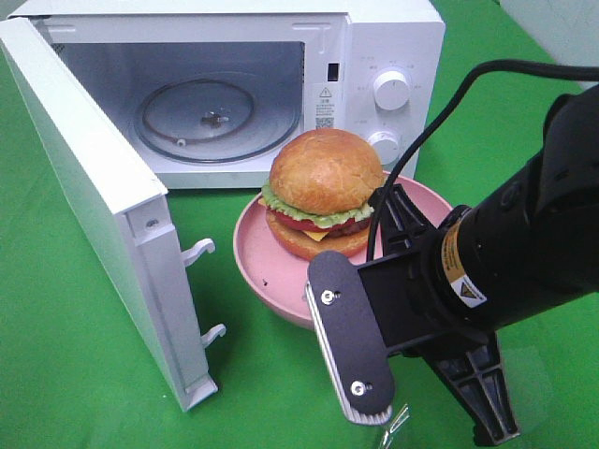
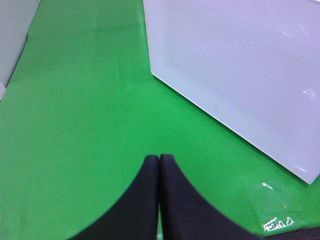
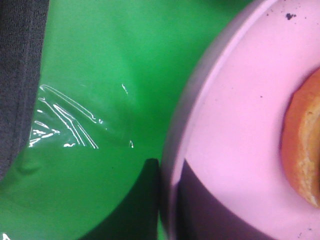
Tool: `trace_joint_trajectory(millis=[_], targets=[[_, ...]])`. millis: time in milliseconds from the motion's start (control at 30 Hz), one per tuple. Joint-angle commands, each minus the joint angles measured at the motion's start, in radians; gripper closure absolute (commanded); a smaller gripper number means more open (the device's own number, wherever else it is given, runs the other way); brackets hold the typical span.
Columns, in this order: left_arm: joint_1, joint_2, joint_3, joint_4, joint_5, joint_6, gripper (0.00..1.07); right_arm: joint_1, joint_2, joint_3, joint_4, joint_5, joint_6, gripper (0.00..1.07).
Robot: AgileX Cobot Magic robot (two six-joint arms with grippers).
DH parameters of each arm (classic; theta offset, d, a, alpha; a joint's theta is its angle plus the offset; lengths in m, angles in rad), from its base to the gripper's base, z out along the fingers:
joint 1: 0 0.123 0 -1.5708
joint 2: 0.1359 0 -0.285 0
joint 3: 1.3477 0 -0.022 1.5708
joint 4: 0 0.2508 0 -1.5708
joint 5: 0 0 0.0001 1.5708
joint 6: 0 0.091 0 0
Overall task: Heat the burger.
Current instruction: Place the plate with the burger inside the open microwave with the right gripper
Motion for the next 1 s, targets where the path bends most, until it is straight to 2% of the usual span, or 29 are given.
trace_joint_trajectory(millis=[33,267,533,667,733,967,1000], targets=[[0.001,-0.021,0.003,-0.002,-0.012,-0.005,1.06,-0.003,-0.016,-0.004,-0.032,-0.052,-0.086,1.07],[0.001,-0.021,0.003,-0.002,-0.012,-0.005,1.06,-0.003,0.018,-0.013,-0.032,-0.086,-0.12,1.07],[0.001,-0.021,0.003,-0.002,-0.012,-0.005,1.06,-0.003,0.113,-0.072,-0.032,-0.119,-0.159,1.07],[0.001,-0.021,0.003,-0.002,-0.012,-0.005,1.06,-0.032,0.152,-0.103,-0.017,-0.152,-0.201,1.07],[0.001,-0.021,0.003,-0.002,-0.012,-0.005,1.06,-0.08,0.182,-0.141,0.038,-0.155,-0.278,1.07],[0.001,-0.021,0.003,-0.002,-0.012,-0.005,1.06,-0.123,0.21,-0.202,0.142,-0.155,-0.423,1.07],[0.001,-0.021,0.003,-0.002,-0.012,-0.005,1.06,-0.148,0.224,-0.23,0.192,-0.152,-0.477,1.07]])
